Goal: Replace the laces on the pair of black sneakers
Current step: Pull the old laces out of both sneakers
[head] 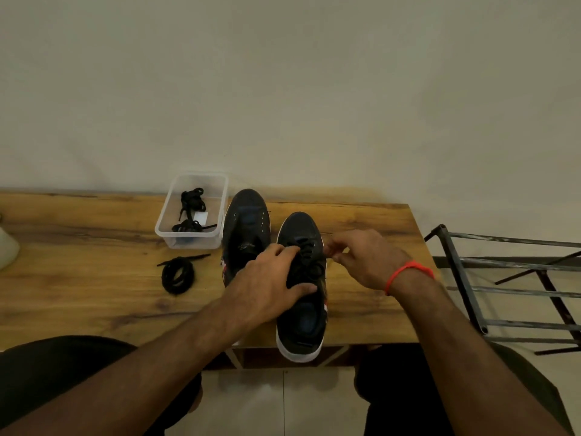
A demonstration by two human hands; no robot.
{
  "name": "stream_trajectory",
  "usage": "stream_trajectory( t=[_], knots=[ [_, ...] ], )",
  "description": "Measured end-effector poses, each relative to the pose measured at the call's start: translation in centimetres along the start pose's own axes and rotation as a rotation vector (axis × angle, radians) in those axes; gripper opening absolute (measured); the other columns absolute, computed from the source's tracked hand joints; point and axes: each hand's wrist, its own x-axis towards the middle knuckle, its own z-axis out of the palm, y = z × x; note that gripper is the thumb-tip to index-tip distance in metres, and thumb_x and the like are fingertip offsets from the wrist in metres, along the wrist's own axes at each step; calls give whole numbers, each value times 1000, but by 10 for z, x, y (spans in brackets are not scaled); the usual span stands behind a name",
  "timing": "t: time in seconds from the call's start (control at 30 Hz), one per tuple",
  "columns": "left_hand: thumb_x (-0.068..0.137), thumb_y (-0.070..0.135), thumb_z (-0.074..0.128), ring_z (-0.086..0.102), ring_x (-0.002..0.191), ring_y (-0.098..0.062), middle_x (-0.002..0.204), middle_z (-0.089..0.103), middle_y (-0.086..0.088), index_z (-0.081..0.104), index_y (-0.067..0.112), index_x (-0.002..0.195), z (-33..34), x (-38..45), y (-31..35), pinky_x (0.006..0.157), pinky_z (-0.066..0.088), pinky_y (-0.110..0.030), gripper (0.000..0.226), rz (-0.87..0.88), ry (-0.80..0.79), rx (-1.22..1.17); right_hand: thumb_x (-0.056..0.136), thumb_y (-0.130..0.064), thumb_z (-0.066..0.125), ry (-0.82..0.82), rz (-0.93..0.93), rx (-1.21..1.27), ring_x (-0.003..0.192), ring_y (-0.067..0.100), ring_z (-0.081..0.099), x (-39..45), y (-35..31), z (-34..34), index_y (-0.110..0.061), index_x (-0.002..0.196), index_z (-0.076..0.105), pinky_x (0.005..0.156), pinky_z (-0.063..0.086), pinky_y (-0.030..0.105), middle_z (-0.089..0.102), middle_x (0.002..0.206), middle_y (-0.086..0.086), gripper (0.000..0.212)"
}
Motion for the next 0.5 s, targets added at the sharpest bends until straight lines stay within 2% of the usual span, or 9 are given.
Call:
stream_trajectory(
  t=[0.1,0.17,0.23,0.4,0.5],
  knots=[
    [91,48,68,45,137,-19,153,42,2,25,24,157,1,3,-2,112,43,-39,83,-2,8,26,99,-19,57,2,9,-36,112,17,59,-2,-1,17,-36,118,65,93,53,41,64,121,-7,26],
    [92,44,70,48,136,-19,151,46,1,26,22,157,0,4,-4,110,45,-38,81,2,-4,54,98,-12,58,-21,-27,-66,120,18,54,5,2,22,-33,128,60,99,51,42,58,130,-5,36],
    [92,43,70,51,133,-20,148,49,2,27,23,156,-2,4,-4,108,47,-40,80,7,-23,87,97,-8,59,-69,-64,-85,120,19,54,15,5,22,-30,129,60,100,50,40,58,130,-3,39],
    [92,37,70,53,129,-19,143,53,1,32,22,153,0,7,-6,107,48,-40,74,19,-69,114,97,-18,60,-68,-73,-154,101,21,60,33,2,25,-30,100,60,87,55,43,63,111,-1,13],
    [90,30,72,55,125,-18,138,56,1,40,22,148,1,10,-9,105,49,-38,67,27,-87,59,98,-20,58,-42,-111,-142,99,20,58,33,0,20,-29,94,55,86,54,41,62,106,-2,9]
  ],
)
